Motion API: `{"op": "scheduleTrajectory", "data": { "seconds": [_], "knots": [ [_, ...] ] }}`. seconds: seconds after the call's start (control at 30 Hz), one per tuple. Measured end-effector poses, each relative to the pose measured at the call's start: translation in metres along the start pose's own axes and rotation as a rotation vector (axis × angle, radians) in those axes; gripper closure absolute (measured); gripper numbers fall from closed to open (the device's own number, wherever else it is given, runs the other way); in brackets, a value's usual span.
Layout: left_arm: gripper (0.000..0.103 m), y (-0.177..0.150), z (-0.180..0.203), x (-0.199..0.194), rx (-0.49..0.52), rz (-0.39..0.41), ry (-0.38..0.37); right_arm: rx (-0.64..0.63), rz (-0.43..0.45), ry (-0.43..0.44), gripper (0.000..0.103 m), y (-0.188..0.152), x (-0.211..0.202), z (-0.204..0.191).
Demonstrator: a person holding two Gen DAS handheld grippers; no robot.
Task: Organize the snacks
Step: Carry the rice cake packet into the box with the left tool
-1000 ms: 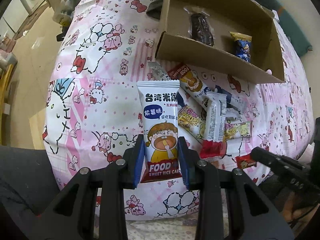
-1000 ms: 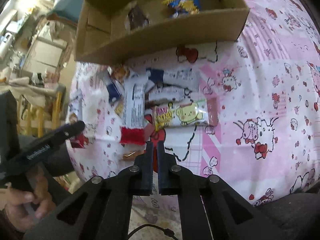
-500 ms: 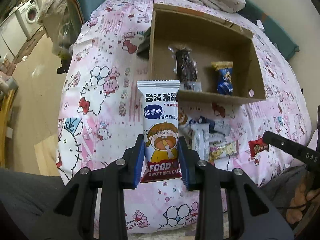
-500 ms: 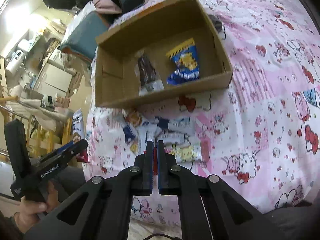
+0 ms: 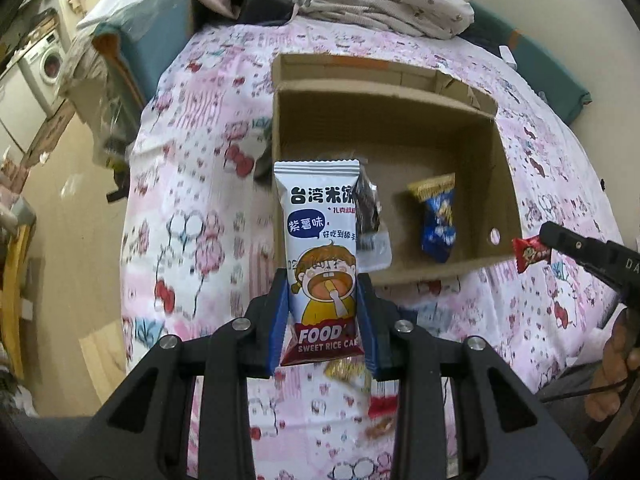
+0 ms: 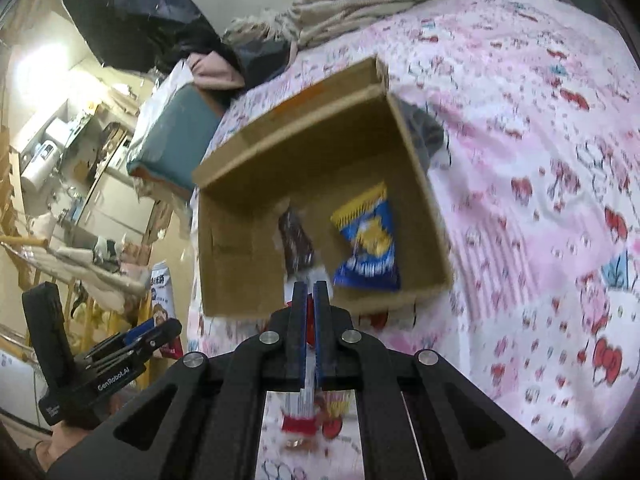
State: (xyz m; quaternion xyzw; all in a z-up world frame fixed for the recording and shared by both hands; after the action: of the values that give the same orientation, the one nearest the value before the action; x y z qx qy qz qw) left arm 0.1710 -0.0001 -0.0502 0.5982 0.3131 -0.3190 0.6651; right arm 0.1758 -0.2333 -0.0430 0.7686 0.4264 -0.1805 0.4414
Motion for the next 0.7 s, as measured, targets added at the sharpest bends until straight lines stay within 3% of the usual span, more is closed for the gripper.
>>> {"op": "scheduleTrajectory", "data": {
  "seconds": [0.3,0.7],
  "knots": [
    [0.075,0.036,0.018,0.030,0.017,0.019,-0.008,0.024,0.055,-0.001,0.100,0.033,0.018,0.014],
    [0.075,0.025,0.023,0.081,0.019,-0.002,-0.033,0.066,0.011,-0.026,0.100,0.019,0.045,0.033]
  ]
}}
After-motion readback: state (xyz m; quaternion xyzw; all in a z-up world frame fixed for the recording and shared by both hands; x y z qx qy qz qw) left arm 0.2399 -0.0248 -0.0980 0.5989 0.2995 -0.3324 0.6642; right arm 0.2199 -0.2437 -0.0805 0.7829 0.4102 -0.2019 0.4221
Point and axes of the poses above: each gripper's, at about its wrist camera, not at the fingertips, and x roughly the way its jaws point, z to its right, y to its top, the point moved 5 cm from there along x, roughly the way its jaws point, and after that the axes turned 10 degrees about z, right-handed, at the moved point
